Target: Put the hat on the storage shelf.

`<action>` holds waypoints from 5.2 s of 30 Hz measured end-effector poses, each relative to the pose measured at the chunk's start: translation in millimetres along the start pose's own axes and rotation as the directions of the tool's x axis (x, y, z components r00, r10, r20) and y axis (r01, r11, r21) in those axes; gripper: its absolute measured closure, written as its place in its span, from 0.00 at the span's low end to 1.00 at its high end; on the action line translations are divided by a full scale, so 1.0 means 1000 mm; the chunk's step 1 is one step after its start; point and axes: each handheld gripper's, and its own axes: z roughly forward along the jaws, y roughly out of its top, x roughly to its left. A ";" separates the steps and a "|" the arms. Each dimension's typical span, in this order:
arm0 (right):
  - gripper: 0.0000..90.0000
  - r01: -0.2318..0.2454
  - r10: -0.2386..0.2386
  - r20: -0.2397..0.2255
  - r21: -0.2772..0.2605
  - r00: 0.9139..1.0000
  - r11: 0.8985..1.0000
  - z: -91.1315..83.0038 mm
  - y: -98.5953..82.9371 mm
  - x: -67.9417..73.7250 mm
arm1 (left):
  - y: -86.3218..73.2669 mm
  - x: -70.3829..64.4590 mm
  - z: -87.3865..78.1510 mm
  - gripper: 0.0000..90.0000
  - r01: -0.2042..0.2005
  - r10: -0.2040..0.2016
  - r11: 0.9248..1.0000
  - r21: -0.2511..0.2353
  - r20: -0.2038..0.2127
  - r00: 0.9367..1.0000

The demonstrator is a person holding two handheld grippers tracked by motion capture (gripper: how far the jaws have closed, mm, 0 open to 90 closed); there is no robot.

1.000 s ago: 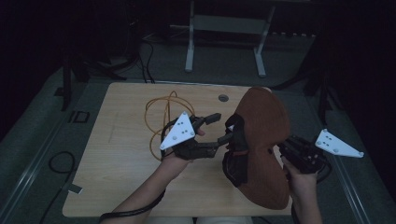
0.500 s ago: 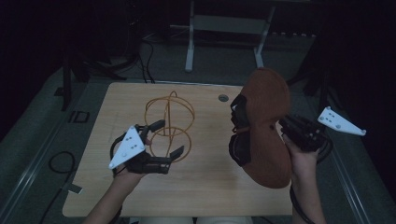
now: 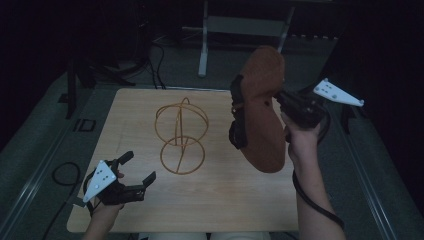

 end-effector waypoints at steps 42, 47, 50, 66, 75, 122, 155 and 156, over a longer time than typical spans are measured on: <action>0.99 0.131 -0.003 -0.284 0.435 0.959 0.891 0.216 -0.051 0.090 | -0.049 0.017 -0.031 0.05 0.044 -0.042 0.999 0.013 -0.124 0.991; 0.82 0.136 0.002 -0.290 0.455 0.957 0.880 0.220 -0.063 0.092 | -0.051 0.015 -0.029 0.05 0.041 -0.039 0.999 0.020 -0.114 0.993; 0.64 0.140 0.007 -0.312 0.445 0.950 0.885 0.218 -0.064 0.094 | -0.052 0.014 -0.028 0.05 0.040 -0.037 0.999 0.025 -0.111 0.993; 0.40 0.114 0.013 -0.289 0.418 0.957 0.901 0.180 -0.050 0.083 | -0.056 0.014 -0.023 0.05 0.044 -0.038 0.998 0.050 -0.109 0.993; 0.27 0.080 0.043 -0.277 0.419 0.960 0.904 0.156 -0.049 0.071 | -0.058 0.011 -0.020 0.05 0.043 -0.036 0.997 0.060 -0.106 0.994; 0.16 -0.040 0.020 0.050 0.448 0.999 0.893 -0.033 -0.160 -0.028 | -0.065 0.010 -0.012 0.05 0.027 -0.012 0.988 0.151 -0.098 0.995; 0.16 -0.170 0.011 0.308 0.495 0.951 0.852 -0.107 -0.240 -0.070 | -0.073 0.013 -0.006 0.05 0.030 -0.012 0.976 0.214 -0.087 0.996; 0.16 -0.166 -0.002 0.320 0.497 0.948 0.852 -0.109 -0.242 -0.070 | -0.073 0.013 -0.006 0.05 0.031 -0.013 0.977 0.213 -0.086 0.996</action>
